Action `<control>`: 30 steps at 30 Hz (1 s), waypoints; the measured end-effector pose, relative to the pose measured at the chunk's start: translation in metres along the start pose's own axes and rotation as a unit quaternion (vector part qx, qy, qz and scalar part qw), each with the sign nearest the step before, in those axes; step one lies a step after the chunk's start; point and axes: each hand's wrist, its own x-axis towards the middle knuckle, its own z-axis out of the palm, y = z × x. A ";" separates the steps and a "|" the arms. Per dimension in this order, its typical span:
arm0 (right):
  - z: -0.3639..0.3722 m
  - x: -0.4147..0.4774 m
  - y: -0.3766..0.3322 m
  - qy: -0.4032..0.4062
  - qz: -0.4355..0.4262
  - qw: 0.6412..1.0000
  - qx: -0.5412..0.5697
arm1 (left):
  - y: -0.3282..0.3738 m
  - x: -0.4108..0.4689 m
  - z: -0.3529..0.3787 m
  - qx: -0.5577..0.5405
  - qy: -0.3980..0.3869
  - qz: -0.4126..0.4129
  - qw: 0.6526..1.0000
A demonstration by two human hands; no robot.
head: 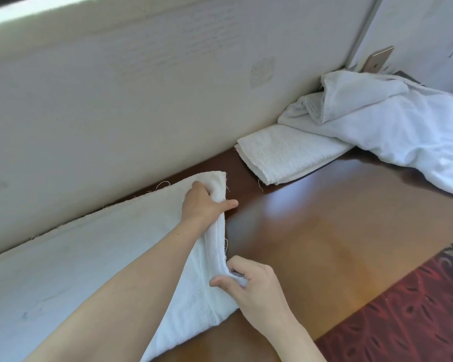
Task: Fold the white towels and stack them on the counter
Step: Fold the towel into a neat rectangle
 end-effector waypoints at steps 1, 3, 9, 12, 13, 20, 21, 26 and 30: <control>0.001 0.001 -0.002 -0.003 -0.004 1.000 0.004 | -0.002 0.000 -0.002 -0.020 -0.001 -0.006 1.000; 0.004 0.003 -0.007 -0.011 -0.010 1.000 0.014 | -0.006 0.000 -0.008 -0.071 -0.004 -0.027 0.997; 0.016 0.007 -0.026 -0.034 -0.021 0.998 0.054 | -0.023 -0.003 -0.022 -0.214 0.008 -0.060 0.975; 0.026 0.006 -0.036 -0.044 -0.015 0.996 0.081 | -0.029 -0.009 -0.035 -0.254 0.018 -0.063 0.965; 0.029 0.006 -0.039 -0.049 -0.017 0.995 0.083 | -0.032 -0.011 -0.040 -0.266 0.021 -0.063 0.962; 0.061 0.001 -0.071 -0.094 -0.025 0.991 0.095 | -0.063 -0.035 -0.090 -0.350 0.027 -0.071 0.933; 0.067 0.001 -0.076 -0.102 -0.029 0.990 0.092 | -0.071 -0.038 -0.099 -0.364 0.031 -0.072 0.928; 0.109 -0.005 -0.103 -0.141 -0.038 0.985 0.087 | -0.116 -0.059 -0.143 -0.424 0.047 -0.071 0.902; 0.152 -0.017 -0.124 -0.178 -0.043 0.980 0.074 | -0.162 -0.077 -0.174 -0.448 0.048 -0.069 0.890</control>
